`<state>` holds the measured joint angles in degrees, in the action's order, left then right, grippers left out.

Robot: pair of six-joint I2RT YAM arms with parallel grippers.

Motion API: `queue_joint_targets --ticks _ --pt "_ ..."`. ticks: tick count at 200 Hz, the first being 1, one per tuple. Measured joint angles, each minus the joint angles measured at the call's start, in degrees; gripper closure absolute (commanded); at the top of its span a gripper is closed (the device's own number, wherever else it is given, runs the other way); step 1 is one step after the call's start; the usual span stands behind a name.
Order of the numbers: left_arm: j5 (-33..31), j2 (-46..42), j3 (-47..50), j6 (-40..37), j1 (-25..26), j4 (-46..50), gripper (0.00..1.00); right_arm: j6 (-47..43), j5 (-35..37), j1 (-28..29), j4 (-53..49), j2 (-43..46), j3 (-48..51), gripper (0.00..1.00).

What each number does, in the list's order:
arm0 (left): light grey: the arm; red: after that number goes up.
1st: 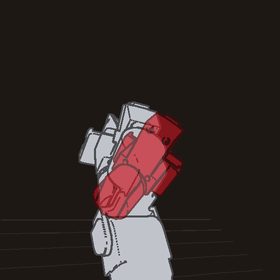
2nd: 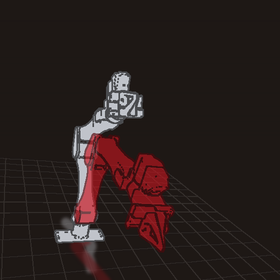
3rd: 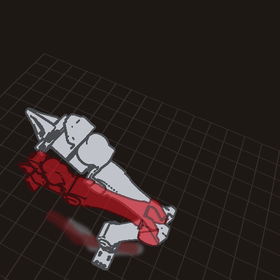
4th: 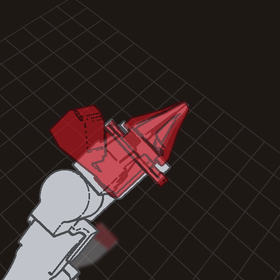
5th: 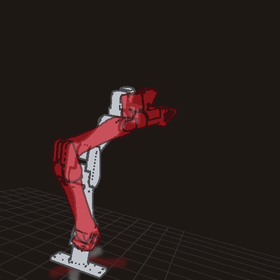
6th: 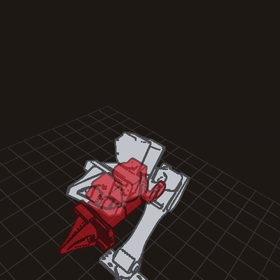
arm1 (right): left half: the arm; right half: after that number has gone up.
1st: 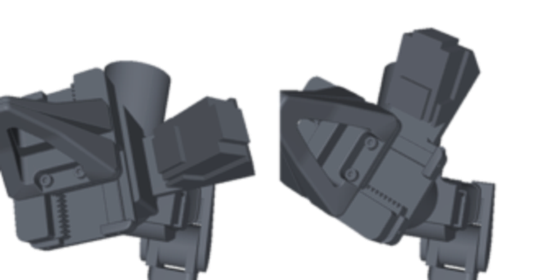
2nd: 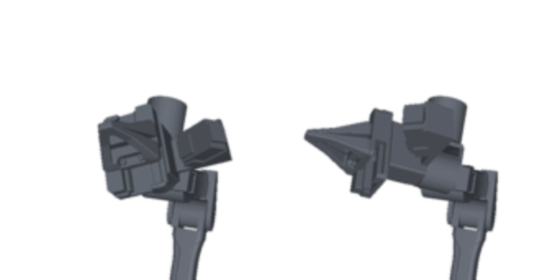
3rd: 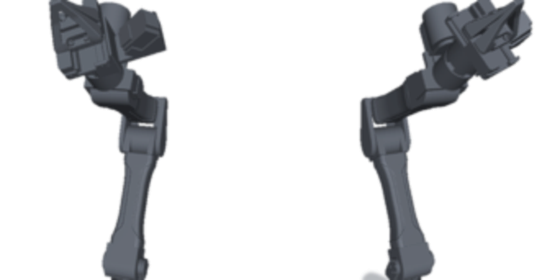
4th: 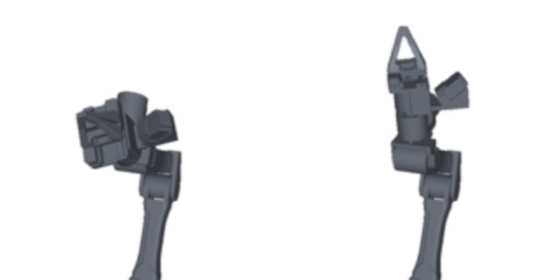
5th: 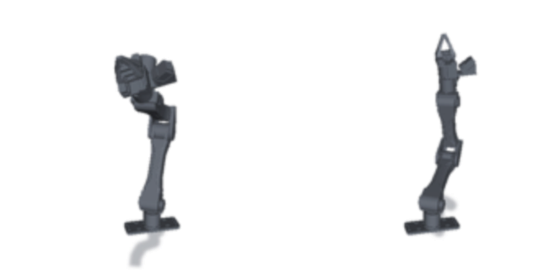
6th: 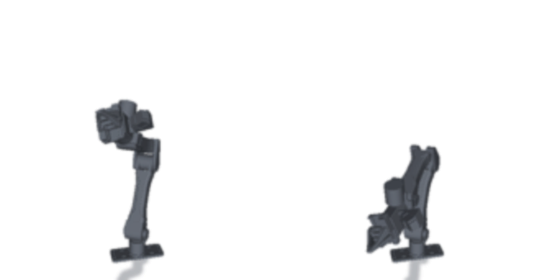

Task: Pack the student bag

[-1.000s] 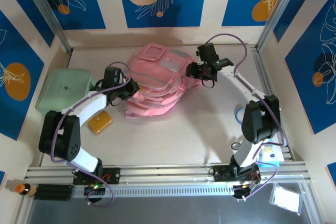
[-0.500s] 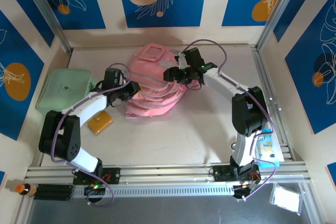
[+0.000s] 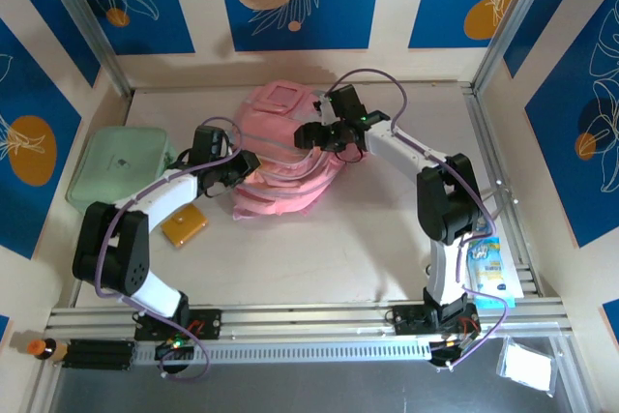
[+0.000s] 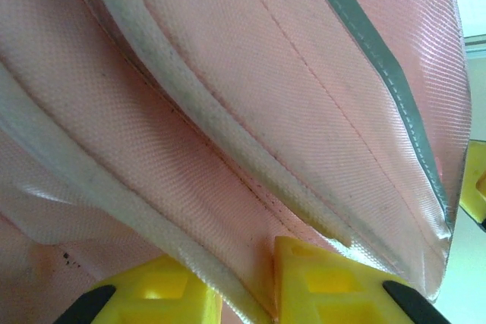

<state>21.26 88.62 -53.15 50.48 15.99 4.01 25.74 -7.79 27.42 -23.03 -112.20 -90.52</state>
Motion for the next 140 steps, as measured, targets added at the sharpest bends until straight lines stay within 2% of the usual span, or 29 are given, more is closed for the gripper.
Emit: queue_joint_targets --ticks 51,112,140 --pt "0.2 0.1 0.0 0.0 0.2 -0.1 0.75 -1.3 -0.9 0.3 1.0 -0.4 1.5 0.32" --pt "0.2 0.3 -1.0 0.0 0.2 1.0 0.74 -0.8 -10.1 0.7 2.5 10.1 14.8 0.34" --pt "0.2 0.4 -1.2 0.0 0.2 1.3 0.74 -1.5 -7.7 0.8 2.6 11.3 16.1 0.38"
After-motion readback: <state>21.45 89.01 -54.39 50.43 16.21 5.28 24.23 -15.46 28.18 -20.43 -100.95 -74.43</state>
